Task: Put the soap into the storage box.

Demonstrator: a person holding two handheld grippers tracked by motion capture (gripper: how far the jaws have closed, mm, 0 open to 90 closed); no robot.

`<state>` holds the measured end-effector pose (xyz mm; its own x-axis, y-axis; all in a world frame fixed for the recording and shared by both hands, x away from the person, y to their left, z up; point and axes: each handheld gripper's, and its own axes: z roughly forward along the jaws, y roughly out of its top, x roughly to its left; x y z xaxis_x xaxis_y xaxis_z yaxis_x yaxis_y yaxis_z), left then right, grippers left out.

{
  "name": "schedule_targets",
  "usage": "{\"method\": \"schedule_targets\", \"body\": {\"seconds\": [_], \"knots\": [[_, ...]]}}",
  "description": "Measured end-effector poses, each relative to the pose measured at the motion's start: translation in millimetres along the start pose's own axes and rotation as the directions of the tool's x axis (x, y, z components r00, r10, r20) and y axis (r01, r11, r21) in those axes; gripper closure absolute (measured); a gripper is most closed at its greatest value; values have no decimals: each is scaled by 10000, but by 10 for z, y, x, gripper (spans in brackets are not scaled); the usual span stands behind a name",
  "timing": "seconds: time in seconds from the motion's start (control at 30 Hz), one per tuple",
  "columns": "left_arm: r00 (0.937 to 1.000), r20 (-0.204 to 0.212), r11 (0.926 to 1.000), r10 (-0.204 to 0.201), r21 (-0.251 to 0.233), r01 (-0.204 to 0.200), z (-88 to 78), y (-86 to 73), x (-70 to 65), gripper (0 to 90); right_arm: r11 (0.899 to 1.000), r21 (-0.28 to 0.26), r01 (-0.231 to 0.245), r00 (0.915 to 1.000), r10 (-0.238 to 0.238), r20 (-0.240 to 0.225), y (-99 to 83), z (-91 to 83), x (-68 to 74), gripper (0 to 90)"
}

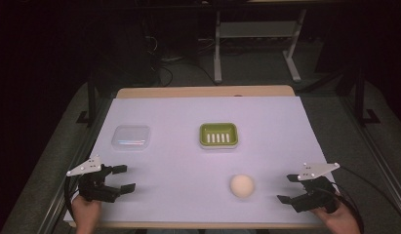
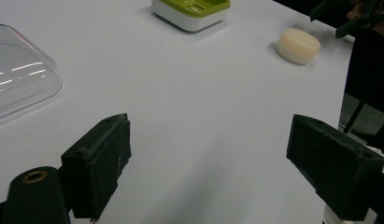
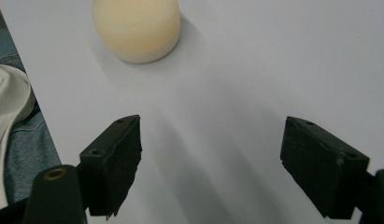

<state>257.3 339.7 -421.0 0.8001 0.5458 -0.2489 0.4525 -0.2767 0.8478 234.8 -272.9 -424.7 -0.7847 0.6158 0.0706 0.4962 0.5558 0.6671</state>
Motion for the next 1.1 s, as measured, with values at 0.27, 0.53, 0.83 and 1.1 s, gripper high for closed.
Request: {"method": "schedule_targets", "body": {"seconds": [0.27,0.53,0.83,1.1], "knots": [[9998,87,9997,174,156,-175,20,10,-31,132,9996,261,96,9999,-95,-73,72,60,32,170],[9997,206,9999,142,86,-143,23,10,-28,132,9966,786,247,9996,-235,-170,223,161,62,158],[9998,180,9999,116,76,-117,21,3,-17,131,9961,812,359,9989,-332,-341,393,226,89,149],[9997,191,9999,127,43,-128,14,4,-10,131,9909,1106,770,9961,-718,-508,514,322,147,149]]}}
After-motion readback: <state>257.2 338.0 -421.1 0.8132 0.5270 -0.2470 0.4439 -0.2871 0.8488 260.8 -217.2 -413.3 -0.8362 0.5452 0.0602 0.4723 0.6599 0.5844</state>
